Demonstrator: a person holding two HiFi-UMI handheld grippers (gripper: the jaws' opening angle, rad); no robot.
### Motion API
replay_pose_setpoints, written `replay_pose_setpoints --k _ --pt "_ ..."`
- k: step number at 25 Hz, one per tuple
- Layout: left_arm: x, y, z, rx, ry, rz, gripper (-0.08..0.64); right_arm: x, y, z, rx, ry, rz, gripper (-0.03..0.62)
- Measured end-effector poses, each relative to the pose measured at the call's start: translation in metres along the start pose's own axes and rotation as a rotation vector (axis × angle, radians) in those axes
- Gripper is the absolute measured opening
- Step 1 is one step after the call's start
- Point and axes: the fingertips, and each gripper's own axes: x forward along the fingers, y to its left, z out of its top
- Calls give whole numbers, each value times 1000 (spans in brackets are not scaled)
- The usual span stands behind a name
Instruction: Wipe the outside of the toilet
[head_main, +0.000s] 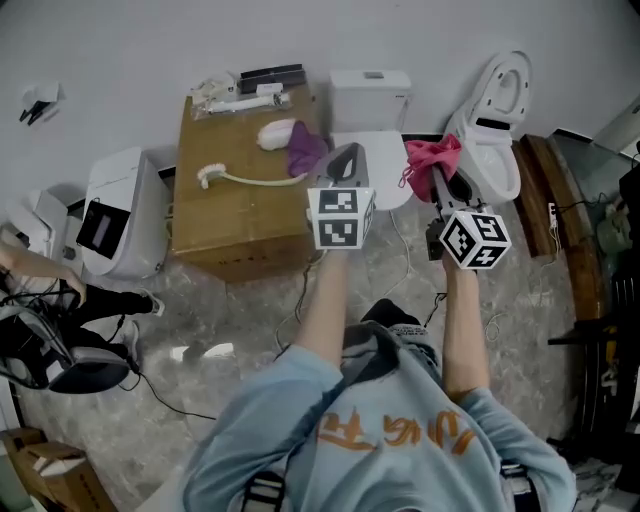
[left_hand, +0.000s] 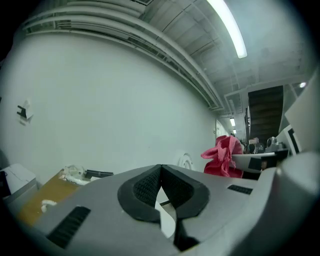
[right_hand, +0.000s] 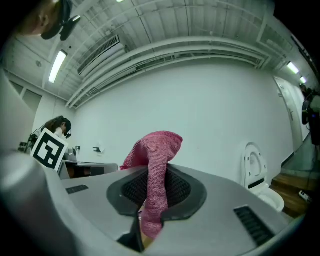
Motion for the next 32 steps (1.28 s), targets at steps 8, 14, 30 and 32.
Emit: replay_pose_setpoints --k 8,14,30,32 --pt "-3 23 -14 -23 41 41 25 0 -9 -7 53 -9 -28 71" --pt "8 29 -16 -6 51 53 25 3 -34 -3 70 -40 -48 71" --pt "103 49 -40 -22 29 109 25 53 -117 -13 68 -96 -71 72" --pt "131 41 -42 -13 34 84 25 69 -139 -18 79 -82 -80 72"
